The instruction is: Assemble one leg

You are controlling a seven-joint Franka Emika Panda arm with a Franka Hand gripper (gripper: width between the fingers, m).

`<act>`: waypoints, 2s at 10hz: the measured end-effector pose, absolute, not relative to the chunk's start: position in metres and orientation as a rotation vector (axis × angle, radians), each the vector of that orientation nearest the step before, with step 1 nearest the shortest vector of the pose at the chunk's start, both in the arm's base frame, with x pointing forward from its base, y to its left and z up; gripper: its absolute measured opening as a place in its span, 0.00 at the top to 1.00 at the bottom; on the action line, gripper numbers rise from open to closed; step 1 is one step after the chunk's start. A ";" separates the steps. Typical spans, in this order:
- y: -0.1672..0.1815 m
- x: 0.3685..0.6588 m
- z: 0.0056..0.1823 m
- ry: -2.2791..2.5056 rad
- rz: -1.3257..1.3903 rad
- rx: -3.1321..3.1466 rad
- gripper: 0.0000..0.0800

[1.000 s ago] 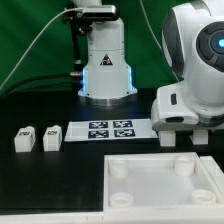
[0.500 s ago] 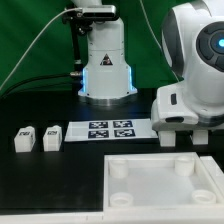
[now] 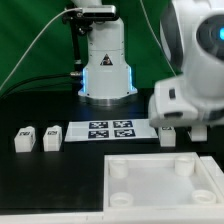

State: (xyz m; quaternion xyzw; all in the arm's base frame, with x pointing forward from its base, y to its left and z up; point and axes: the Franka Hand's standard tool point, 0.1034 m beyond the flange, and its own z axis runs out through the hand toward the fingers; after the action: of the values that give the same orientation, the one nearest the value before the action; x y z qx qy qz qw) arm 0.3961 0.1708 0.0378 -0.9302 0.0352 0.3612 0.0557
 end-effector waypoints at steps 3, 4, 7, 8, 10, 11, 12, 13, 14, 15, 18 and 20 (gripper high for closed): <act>0.144 0.445 0.115 0.046 0.910 -2.870 0.64; 0.142 0.458 0.139 0.048 0.718 -2.922 0.64; 0.141 0.463 0.139 0.064 0.282 -2.998 0.64; 0.141 0.466 0.139 0.064 0.105 -3.009 0.64; 0.119 0.515 0.177 -0.002 -0.155 -3.004 0.64; 0.115 0.545 0.200 0.013 -0.356 -2.976 0.64; 0.117 0.566 0.207 0.024 -0.505 -2.957 0.64; 0.122 0.582 0.214 0.001 -0.601 -2.955 0.64; 0.126 0.587 0.219 0.002 -0.805 -2.885 0.64; 0.128 0.578 0.214 -0.001 -0.906 -2.844 0.64; 0.125 0.578 0.209 -0.019 -0.925 -2.844 0.64; 0.108 0.598 0.204 -0.113 -0.957 -2.875 0.64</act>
Offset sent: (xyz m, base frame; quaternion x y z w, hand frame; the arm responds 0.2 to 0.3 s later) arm 0.0421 -0.0268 0.1000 -0.0275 0.2709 -0.0443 0.9612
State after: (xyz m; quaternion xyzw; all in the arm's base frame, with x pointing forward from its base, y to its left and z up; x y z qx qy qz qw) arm 0.5981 0.1084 0.2042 -0.9467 -0.0372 -0.3151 0.0547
